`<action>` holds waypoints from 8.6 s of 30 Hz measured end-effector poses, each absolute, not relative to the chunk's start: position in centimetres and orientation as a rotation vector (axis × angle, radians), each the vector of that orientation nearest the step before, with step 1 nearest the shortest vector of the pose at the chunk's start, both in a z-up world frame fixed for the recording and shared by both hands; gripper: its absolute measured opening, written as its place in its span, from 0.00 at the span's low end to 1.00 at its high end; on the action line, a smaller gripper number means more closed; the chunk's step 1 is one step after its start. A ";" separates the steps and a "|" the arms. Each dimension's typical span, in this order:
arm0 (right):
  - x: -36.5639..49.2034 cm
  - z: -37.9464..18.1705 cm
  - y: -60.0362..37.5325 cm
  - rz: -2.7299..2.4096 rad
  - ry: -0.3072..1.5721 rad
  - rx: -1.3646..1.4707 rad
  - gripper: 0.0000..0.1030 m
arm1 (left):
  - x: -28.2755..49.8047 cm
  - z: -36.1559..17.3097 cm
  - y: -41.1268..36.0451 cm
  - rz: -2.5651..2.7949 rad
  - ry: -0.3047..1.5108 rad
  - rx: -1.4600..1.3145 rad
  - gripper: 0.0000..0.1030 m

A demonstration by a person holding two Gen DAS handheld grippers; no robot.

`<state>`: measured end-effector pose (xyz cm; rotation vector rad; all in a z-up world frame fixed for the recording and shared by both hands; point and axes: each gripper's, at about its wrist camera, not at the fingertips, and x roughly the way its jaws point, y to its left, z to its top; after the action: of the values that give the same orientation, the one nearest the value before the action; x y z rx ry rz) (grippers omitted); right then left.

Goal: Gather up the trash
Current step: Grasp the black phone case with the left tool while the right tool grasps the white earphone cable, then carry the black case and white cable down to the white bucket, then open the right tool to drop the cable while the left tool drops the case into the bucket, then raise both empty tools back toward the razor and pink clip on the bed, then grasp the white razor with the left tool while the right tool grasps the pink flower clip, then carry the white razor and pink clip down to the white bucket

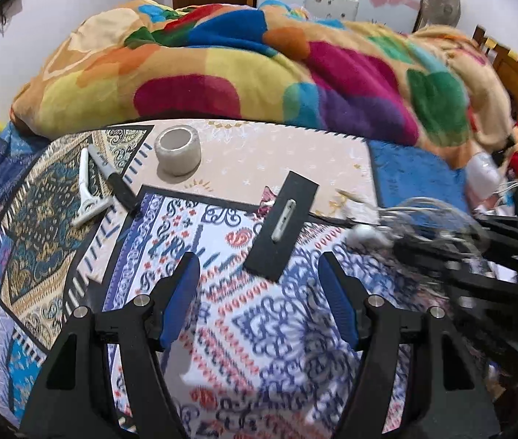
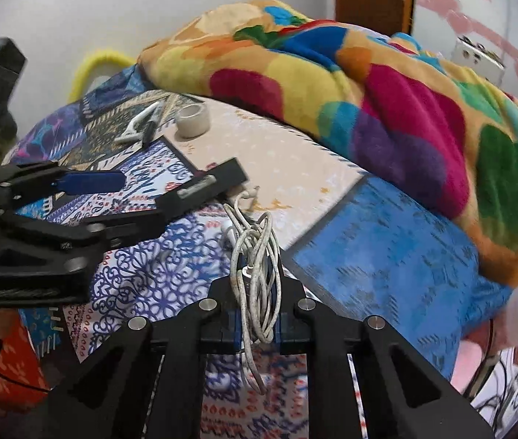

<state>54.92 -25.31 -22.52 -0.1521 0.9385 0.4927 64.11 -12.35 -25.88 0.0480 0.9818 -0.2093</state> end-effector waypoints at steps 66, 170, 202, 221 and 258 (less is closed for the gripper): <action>36.0 -8.6 -15.9 0.544 0.800 -0.091 0.10 | 35.7 -11.9 0.8 -0.055 0.839 -0.066 0.24; 36.1 -9.4 -12.6 0.602 0.814 -0.106 0.38 | 35.5 -11.7 3.4 0.073 0.773 -0.184 0.42; 56.5 -21.4 -20.3 0.420 0.999 -0.096 0.38 | 65.0 -23.7 2.0 0.006 0.942 -0.250 0.45; 60.0 -24.2 -17.6 0.458 0.938 -0.198 0.38 | 71.9 -27.8 2.3 0.056 0.957 -0.280 0.15; 45.9 -10.7 -17.6 0.448 0.775 -0.176 0.21 | 49.2 -13.6 -2.3 -0.038 0.850 -0.066 0.09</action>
<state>45.90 -17.55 -10.75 -0.1762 0.7749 0.4476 49.25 -2.32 -13.64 -0.0659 0.8497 -0.0377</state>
